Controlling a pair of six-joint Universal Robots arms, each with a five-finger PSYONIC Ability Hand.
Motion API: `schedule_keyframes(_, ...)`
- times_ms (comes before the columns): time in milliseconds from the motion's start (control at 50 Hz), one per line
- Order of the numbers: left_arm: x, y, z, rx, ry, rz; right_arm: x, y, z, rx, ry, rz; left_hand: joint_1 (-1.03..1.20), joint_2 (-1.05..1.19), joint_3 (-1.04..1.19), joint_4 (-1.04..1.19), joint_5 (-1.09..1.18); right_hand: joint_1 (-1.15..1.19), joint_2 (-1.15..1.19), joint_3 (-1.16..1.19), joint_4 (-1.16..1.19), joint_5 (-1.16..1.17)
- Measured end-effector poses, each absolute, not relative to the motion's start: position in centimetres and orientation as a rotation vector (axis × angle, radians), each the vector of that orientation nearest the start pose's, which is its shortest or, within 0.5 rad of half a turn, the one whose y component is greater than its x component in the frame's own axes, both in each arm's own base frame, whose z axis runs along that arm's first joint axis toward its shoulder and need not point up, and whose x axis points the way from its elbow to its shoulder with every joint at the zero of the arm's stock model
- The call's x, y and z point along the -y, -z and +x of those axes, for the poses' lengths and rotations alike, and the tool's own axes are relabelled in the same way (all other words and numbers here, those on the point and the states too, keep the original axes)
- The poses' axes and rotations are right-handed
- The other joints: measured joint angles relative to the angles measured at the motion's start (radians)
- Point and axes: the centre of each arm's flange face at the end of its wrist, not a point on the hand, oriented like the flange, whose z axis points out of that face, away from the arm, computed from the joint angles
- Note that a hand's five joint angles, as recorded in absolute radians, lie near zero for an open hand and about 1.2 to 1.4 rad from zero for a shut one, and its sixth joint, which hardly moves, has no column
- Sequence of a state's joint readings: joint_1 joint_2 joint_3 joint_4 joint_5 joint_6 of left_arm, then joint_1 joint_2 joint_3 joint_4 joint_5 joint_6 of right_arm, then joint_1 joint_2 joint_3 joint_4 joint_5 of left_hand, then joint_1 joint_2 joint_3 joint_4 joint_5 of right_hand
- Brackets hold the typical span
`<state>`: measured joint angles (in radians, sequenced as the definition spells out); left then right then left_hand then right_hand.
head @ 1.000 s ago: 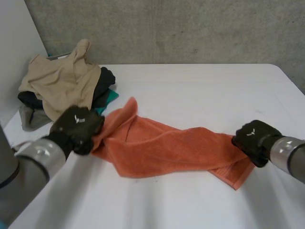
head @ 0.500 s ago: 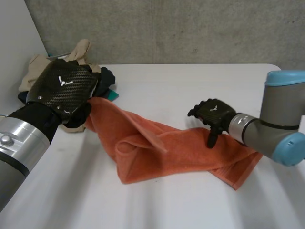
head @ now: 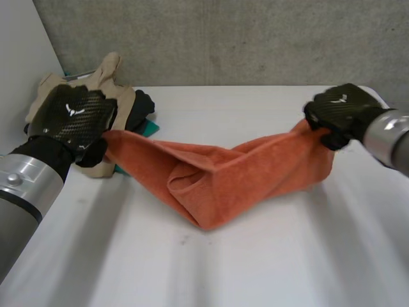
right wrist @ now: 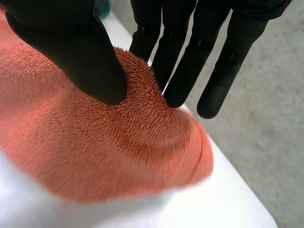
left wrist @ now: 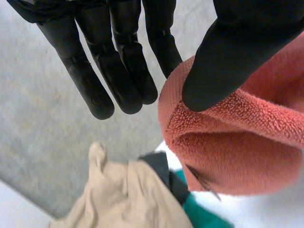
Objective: Fold the laundry.
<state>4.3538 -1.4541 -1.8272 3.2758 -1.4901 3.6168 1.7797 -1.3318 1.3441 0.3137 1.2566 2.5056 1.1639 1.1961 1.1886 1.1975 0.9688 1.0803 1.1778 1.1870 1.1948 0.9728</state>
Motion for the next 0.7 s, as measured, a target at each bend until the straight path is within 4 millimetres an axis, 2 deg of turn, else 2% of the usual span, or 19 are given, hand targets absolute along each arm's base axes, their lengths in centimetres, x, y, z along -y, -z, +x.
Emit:
schedule_keyframes(60,21.7,-26.0,-22.1,-2.048,2.118,0.963,27.0,-27.7,21.0,-2.261,1.749,-1.398,0.0,0.001,0.0,0.0,0.0,0.0,0.0,0.003,0.0,0.004)
schedule_keyframes(140,22.7,-23.7,-22.1,-2.122,2.036,0.976,25.6,-26.8,20.2,-2.308,1.626,-1.535,0.0,0.001,0.004,0.0,0.0,0.0,0.0,0.004,0.001,0.004)
schedule_keyframes(160,23.2,-22.5,-22.2,-2.159,1.995,0.989,25.3,-26.3,20.1,-2.315,1.585,-1.586,0.0,0.001,0.005,0.0,0.0,0.0,0.0,0.004,0.001,0.005)
schedule_keyframes(200,23.7,-21.6,-22.4,-2.183,1.969,1.002,25.6,-25.7,20.1,-2.315,1.573,-1.611,0.0,0.001,0.005,0.0,0.0,0.0,0.0,0.004,0.001,0.006)
schedule_keyframes(240,24.6,-20.4,-23.1,-2.201,1.953,1.024,26.6,-25.0,20.3,-2.31,1.6,-1.613,0.0,0.001,0.005,0.0,0.0,0.0,0.0,0.004,0.001,0.007)
schedule_keyframes(300,26.2,-20.6,-24.5,-2.162,2.006,1.041,28.9,-24.8,20.7,-2.285,1.727,-1.568,0.0,0.002,0.005,0.001,0.0,0.007,0.0,0.004,0.002,0.014)
schedule_keyframes(320,26.8,-21.1,-25.1,-2.131,2.044,1.04,29.8,-24.9,20.9,-2.271,1.786,-1.545,0.0,0.002,0.005,0.002,0.0,0.016,0.0,0.004,0.002,0.014)
schedule_keyframes(360,28.5,-23.5,-26.6,-2.022,2.172,1.021,32.3,-26.2,21.5,-2.214,1.989,-1.455,0.0,0.002,0.005,0.004,0.0,0.018,0.0,0.004,0.002,0.016)
schedule_keyframes(380,28.5,-23.5,-26.6,-2.022,2.172,1.021,32.3,-26.2,21.5,-2.214,1.989,-1.455,0.0,0.002,0.005,0.004,0.0,0.018,0.0,0.004,0.002,0.016)
schedule_keyframes(400,29.8,-26.3,-27.7,-1.912,2.294,0.985,34.0,-27.9,22.0,-2.142,2.173,-1.362,0.0,0.002,0.005,0.004,0.0,0.018,0.0,0.004,0.002,0.016)
schedule_keyframes(420,30.1,-27.3,-28.0,-1.875,2.334,0.97,34.6,-28.6,22.1,-2.11,2.24,-1.324,0.0,0.002,0.005,0.004,0.0,0.018,0.0,0.004,0.002,0.017)
schedule_keyframes(440,30.9,-30.0,-28.5,-1.778,2.436,0.923,35.5,-30.1,22.4,-2.035,2.378,-1.241,0.0,0.002,0.005,0.004,0.0,0.018,0.0,0.004,0.002,0.017)
schedule_keyframes(460,31.1,-31.2,-28.7,-1.733,2.482,0.899,35.9,-30.9,22.5,-1.993,2.442,-1.198,0.0,0.002,0.005,0.004,0.0,0.018,0.0,0.004,0.002,0.018)
schedule_keyframes(500,31.7,-35.1,-29.1,-1.594,2.626,0.812,36.8,-33.1,22.8,-1.856,2.62,-1.061,0.0,0.002,0.005,0.004,0.0,0.018,0.0,0.004,0.002,0.023)
schedule_keyframes(580,31.9,-39.2,-29.1,-1.453,2.794,0.686,37.0,-35.3,22.8,-1.685,2.778,-0.901,0.0,0.002,0.005,0.004,0.0,0.018,0.0,0.004,0.002,0.025)
schedule_keyframes(640,32.1,-39.4,-28.9,-1.461,2.836,0.639,36.3,-35.3,22.7,-1.657,2.783,-0.866,0.0,0.002,0.005,0.004,0.0,0.018,0.0,0.004,0.002,0.032)
schedule_keyframes(700,32.4,-37.2,-28.8,-1.553,2.8,0.642,35.5,-33.9,22.7,-1.705,2.713,-0.898,0.0,0.002,0.005,0.004,0.0,0.018,0.0,0.004,0.002,0.032)
